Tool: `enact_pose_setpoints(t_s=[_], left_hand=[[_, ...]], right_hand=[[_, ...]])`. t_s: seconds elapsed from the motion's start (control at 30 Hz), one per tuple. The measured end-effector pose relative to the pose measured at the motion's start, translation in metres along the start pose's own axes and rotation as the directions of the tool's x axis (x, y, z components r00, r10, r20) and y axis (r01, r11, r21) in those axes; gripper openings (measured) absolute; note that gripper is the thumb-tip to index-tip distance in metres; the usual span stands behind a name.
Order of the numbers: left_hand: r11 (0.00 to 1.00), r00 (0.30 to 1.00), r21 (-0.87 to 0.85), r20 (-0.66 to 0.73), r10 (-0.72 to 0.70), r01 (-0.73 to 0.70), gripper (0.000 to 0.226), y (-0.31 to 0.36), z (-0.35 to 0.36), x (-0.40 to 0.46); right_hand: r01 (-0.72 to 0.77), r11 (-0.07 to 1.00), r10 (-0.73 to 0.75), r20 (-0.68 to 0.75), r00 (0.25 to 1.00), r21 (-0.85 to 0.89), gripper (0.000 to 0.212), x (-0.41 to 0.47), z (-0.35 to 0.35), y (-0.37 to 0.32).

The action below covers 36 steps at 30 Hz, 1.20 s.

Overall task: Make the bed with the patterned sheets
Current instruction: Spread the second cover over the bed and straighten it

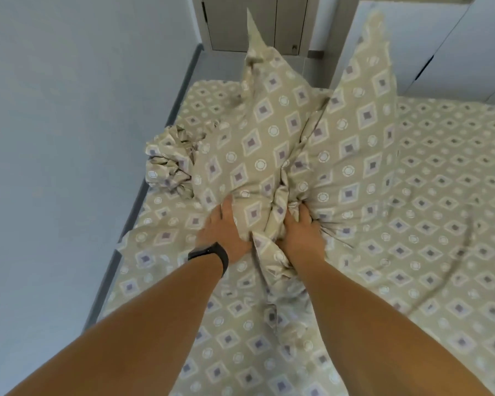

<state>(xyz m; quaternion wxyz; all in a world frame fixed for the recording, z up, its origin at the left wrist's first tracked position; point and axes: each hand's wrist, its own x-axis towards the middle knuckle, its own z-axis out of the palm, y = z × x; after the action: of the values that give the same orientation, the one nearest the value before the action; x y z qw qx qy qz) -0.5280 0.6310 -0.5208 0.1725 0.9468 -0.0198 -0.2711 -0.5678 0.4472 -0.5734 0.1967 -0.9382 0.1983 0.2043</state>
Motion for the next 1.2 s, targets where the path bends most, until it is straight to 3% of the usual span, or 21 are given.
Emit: enact_pose_setpoints(t_s=[0.17,0.27,0.33,0.43,0.57,0.73,0.83,0.93,1.1,1.2], left_hand=[[1.000,1.000,-0.030,-0.006,0.007,-0.007,0.108,-0.013,0.012,0.013],[0.968,0.984,-0.182,0.004,-0.176,0.174,0.101,-0.031,0.003,0.007],[0.907,0.958,-0.310,0.132,-0.254,0.284,0.082,-0.041,-0.005,-0.009],[0.930,0.972,-0.316,0.201,-0.125,0.185,0.049,-0.035,-0.009,-0.049],[0.919,0.992,-0.386,0.119,-0.032,0.076,0.060,0.004,-0.024,-0.112],[0.853,0.989,-0.513,0.050,0.142,-0.096,0.050,0.038,-0.120,-0.204],[0.833,0.976,-0.509,-0.096,0.197,-0.218,0.046,0.036,-0.171,-0.285],[0.854,0.940,-0.399,-0.202,0.274,-0.335,0.045,0.019,-0.193,-0.368],[0.811,0.862,-0.353,-0.385,0.329,-0.467,0.040,-0.029,-0.188,-0.519],[0.800,0.850,-0.358,-0.415,0.325,-0.481,0.047,-0.050,-0.183,-0.602]], right_hand=[[0.049,0.998,-0.049,0.003,0.999,-0.030,0.086,0.024,0.024,0.009],[0.034,0.997,-0.035,-0.005,0.999,-0.070,0.073,0.021,0.026,0.005],[0.012,0.997,-0.009,0.035,0.999,-0.076,0.065,0.012,0.013,-0.002],[0.051,0.981,-0.032,0.106,0.994,-0.186,0.056,-0.011,-0.012,-0.014],[-0.056,0.989,0.061,0.033,0.998,-0.135,0.041,-0.067,-0.062,-0.032],[-0.089,0.994,0.081,-0.138,0.987,-0.056,0.035,-0.175,-0.154,-0.059],[-0.002,0.999,0.013,-0.273,0.962,0.042,0.030,-0.264,-0.186,-0.078],[0.101,0.982,-0.031,-0.390,0.920,0.159,0.036,-0.355,-0.192,-0.096],[0.261,0.937,-0.110,-0.514,0.851,0.231,0.048,-0.511,-0.168,-0.110],[0.321,0.920,-0.147,-0.562,0.814,0.225,0.053,-0.602,-0.155,-0.105]])
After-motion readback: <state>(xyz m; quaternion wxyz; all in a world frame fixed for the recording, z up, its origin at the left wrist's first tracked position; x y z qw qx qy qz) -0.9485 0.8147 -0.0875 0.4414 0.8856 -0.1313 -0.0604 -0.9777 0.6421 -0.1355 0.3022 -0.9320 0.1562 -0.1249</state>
